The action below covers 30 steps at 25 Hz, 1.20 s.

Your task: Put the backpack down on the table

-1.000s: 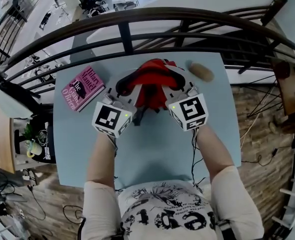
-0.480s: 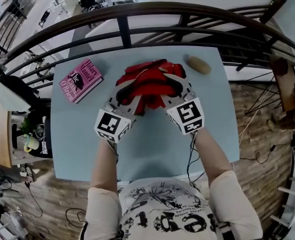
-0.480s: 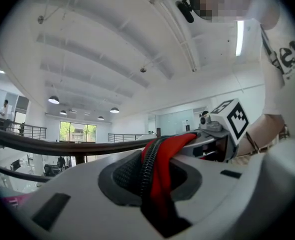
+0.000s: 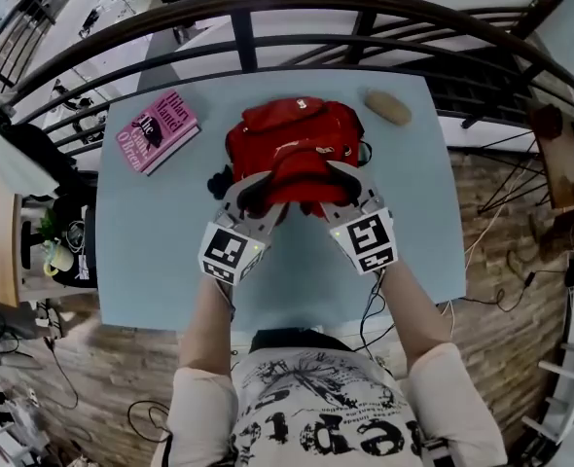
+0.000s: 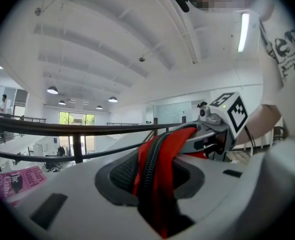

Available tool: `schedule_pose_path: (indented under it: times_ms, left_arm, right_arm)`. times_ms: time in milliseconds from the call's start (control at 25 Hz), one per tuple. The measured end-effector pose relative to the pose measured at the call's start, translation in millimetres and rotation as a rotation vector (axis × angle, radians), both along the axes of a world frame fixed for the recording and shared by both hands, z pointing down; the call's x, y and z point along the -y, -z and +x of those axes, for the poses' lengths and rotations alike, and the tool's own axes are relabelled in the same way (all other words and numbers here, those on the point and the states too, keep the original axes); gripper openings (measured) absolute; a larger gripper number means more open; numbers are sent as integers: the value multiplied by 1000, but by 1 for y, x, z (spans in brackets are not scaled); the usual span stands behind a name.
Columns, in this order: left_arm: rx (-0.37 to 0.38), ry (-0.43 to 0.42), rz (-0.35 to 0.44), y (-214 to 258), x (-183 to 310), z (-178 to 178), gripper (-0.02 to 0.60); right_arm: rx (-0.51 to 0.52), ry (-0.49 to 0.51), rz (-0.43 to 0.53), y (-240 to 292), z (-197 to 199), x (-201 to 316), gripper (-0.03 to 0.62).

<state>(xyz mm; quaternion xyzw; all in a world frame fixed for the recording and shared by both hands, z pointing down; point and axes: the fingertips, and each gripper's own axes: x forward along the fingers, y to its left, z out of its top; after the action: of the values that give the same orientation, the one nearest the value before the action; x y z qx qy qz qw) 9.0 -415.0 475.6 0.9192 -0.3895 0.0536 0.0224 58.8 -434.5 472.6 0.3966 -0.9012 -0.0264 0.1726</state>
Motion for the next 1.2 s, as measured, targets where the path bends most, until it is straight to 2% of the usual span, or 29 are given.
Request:
schedule_pose_path:
  times_ms: [360, 480, 760, 840, 1000, 1120, 1200]
  left_arm:
    - [80, -21, -71, -63, -51, 19, 105]
    - [115, -27, -94, -87, -66, 26, 125]
    - [234, -40, -144, -142, -98, 34, 156]
    - [257, -16, -155, -152, -107, 34, 174]
    - [291, 37, -180, -165, -127, 28, 219]
    - [270, 77, -197, -169, -138, 27, 250]
    - [249, 98, -204, -171, -144, 25, 263]
  right_arm:
    - [-76, 32, -99, -63, 21, -55, 103]
    - [-107, 44, -123, -88, 29, -71, 104]
    - [-192, 62, -143, -141, 41, -103, 123]
    - [-228, 71, -137, -154, 46, -111, 153]
    - [-273, 75, -127, -164, 52, -126, 266]
    - [-293, 66, -135, -167, 59, -135, 342]
    - [-269, 56, -149, -170, 63, -142, 388]
